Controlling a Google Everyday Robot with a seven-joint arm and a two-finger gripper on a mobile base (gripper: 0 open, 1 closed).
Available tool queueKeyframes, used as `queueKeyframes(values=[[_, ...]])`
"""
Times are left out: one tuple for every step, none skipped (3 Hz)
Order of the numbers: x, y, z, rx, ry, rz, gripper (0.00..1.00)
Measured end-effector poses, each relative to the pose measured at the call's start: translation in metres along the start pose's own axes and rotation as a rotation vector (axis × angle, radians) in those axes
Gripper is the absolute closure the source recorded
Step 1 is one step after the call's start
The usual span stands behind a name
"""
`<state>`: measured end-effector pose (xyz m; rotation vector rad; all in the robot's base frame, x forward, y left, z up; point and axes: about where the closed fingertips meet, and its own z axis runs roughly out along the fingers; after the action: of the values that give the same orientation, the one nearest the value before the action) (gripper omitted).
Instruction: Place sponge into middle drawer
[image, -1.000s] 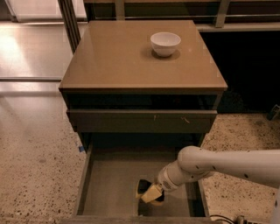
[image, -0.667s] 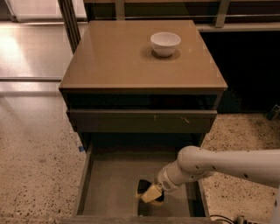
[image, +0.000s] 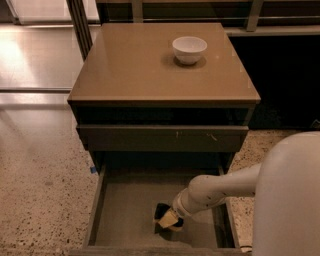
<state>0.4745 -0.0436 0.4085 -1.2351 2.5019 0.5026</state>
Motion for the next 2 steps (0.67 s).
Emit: queueKeyframes(values=[[-0.0191, -0.0262, 0.0111, 0.089, -0.011, -0.005, 1.0], [-0.0193, -0.0259, 0.0147, 0.081, -0.011, 0.003, 1.0]])
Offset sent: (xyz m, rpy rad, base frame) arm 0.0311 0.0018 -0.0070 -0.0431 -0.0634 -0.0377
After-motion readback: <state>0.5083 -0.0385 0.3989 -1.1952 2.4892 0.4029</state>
